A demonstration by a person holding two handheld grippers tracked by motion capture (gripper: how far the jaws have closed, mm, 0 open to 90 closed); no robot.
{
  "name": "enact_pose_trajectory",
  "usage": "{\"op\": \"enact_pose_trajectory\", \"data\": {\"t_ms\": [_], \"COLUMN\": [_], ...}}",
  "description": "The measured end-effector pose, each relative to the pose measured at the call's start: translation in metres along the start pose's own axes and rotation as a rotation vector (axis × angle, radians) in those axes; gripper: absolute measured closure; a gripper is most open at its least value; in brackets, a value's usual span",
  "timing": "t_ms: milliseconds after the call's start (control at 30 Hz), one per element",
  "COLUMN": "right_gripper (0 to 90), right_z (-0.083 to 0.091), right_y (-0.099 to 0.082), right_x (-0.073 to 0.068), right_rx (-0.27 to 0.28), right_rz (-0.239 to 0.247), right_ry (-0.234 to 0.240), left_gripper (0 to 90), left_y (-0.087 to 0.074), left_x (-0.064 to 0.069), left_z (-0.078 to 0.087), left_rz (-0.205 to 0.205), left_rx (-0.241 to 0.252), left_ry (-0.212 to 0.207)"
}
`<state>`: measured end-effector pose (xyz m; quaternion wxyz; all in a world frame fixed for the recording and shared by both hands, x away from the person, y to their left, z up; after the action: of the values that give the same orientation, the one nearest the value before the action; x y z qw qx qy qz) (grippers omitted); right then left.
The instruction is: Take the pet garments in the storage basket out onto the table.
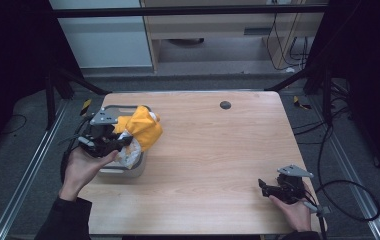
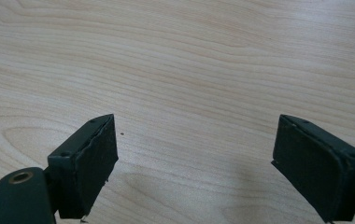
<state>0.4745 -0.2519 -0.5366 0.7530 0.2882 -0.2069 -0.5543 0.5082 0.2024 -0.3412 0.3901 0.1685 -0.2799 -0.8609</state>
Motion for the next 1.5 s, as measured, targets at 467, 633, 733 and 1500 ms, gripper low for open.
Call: {"op": "enact_pose_trajectory", "data": {"t_ms": [467,633,733,1500], "right_gripper": [13.6,13.4,13.4,13.2], "right_z": [0.0,0.0,0.0,0.001], "right_y": [0.0,0.0,0.0,0.0], "right_x": [0.001,0.0,0.0,0.0], "right_rx": [0.002,-0.001,-0.001,0.002], "right_rz": [0.005,0.003,0.004,0.002], "right_ry": [-0.003,0.001,0.0,0.0], "left_gripper": [77.2,77.2,77.2,77.3], "left_y": [0.009,0.011,0.013,0.01], "left_x": [0.034,0.049,0.055,0.087], "left_z": [-0.021,-0.03,-0.035,-0.083], "left_rz": [-0.075,-0.104,-0.115,-0.141], "left_rx": [-0.029,-0.039,-0.042,-0.07], "left_ry": [-0.062,-0.086,-0.094,-0.145]}}
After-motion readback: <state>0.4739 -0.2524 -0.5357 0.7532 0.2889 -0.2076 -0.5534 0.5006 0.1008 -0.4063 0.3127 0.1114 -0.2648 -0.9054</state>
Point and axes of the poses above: each handheld gripper's, and its own axes: z roughly backward along the jaws, y roughly out of its top, x roughly to its right, the point moved 7 cm from there along -z, roughly forward along the jaws, and after that the axes turned 8 degrees about -x, right-handed, at the moved point
